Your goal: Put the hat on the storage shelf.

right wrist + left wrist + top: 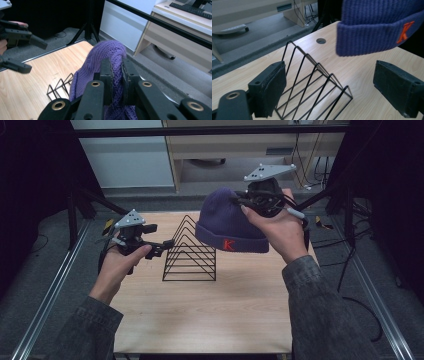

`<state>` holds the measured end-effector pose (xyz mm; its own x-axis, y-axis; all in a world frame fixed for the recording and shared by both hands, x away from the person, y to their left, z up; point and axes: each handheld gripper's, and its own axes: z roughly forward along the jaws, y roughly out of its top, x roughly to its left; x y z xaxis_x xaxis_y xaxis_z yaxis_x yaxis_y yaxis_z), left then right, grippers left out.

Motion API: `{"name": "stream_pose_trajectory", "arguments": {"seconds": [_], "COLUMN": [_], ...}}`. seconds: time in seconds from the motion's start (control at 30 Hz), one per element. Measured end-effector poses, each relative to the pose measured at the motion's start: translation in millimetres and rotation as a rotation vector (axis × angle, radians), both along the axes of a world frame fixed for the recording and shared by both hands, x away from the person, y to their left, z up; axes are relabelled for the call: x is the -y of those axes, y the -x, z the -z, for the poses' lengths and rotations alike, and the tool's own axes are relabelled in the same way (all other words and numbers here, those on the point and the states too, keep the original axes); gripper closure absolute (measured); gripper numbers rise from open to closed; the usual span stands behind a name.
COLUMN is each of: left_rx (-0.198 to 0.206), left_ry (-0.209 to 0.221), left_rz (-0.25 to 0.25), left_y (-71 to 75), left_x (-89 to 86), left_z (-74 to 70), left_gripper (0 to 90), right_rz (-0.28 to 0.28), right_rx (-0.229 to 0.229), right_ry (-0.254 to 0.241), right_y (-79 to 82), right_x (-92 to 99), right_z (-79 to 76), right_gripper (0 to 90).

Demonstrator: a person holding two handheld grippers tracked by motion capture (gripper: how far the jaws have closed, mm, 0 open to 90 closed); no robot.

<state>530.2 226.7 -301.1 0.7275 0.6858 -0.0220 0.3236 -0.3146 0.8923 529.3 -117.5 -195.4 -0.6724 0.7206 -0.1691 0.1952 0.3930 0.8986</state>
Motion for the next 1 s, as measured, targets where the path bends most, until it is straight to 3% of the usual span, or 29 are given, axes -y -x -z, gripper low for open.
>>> {"name": "stream_pose_trajectory", "arguments": {"seconds": [0.17,0.57,1.0], "left_rx": [0.011,0.028,-0.053], "left_ry": [0.017,0.01,0.035], "left_rz": [0.012,0.037,0.035], "left_y": [0.1,-3.3,-25.2], "left_x": [5.5,13.4,18.6], "left_z": [-5.1,-3.2,12.2], "left_gripper": [11.6,11.9,13.2], "right_rz": [-0.009,-0.042,-0.094], "right_rx": [0.008,0.014,0.006], "right_ry": [-0.004,0.0,-0.006], "right_y": [-4.8,-7.0,-9.5], "right_x": [-12.2,-35.8,-61.1], "right_z": [-7.0,-15.6,-11.5], "right_gripper": [81.4,81.3,81.3]}}
